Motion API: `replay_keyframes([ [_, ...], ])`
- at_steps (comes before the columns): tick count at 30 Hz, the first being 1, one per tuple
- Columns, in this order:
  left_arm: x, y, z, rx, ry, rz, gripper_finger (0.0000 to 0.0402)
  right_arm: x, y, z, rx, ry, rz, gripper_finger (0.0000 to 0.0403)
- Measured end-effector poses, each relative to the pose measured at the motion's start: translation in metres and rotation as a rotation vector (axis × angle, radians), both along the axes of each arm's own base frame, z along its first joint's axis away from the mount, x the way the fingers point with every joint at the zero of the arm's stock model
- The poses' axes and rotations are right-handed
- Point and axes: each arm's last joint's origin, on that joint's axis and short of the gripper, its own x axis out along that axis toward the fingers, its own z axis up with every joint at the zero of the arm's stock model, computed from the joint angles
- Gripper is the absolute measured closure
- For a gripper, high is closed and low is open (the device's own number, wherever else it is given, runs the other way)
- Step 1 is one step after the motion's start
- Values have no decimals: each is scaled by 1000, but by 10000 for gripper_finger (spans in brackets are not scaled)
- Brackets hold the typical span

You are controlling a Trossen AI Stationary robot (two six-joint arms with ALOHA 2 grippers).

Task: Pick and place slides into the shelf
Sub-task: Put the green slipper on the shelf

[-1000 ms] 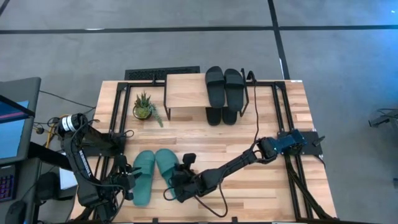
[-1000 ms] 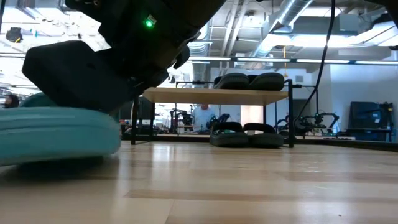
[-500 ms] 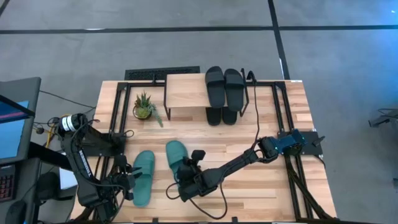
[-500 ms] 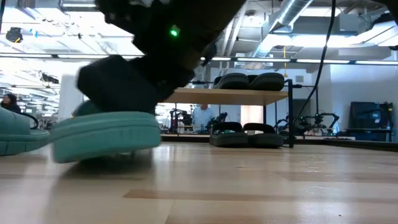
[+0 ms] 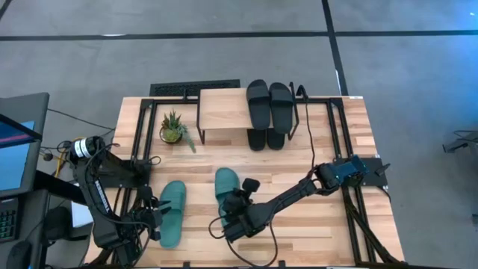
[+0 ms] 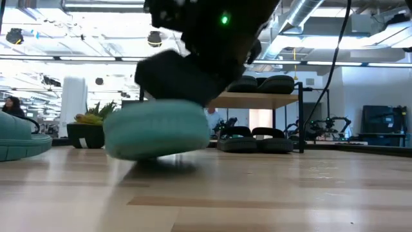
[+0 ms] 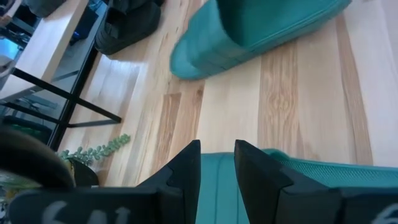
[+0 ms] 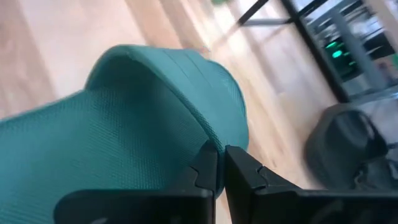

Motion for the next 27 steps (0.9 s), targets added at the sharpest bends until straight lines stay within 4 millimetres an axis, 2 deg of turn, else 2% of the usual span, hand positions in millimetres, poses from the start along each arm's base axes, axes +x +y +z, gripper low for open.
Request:
replay_keyframes([
  [7, 0, 0, 0, 1, -5, -2, 313, -1, 0, 12, 81, 13, 14, 371],
  [15, 0, 0, 0, -3, -7, 0, 313, 0, -4, 11, 160, 63, 13, 343],
  [21, 0, 0, 0, -4, -7, 0, 313, 1, -1, 11, 146, 89, 70, 328],
  [27, 0, 0, 0, -3, -7, 0, 313, 3, -2, 11, 167, 124, 105, 280],
])
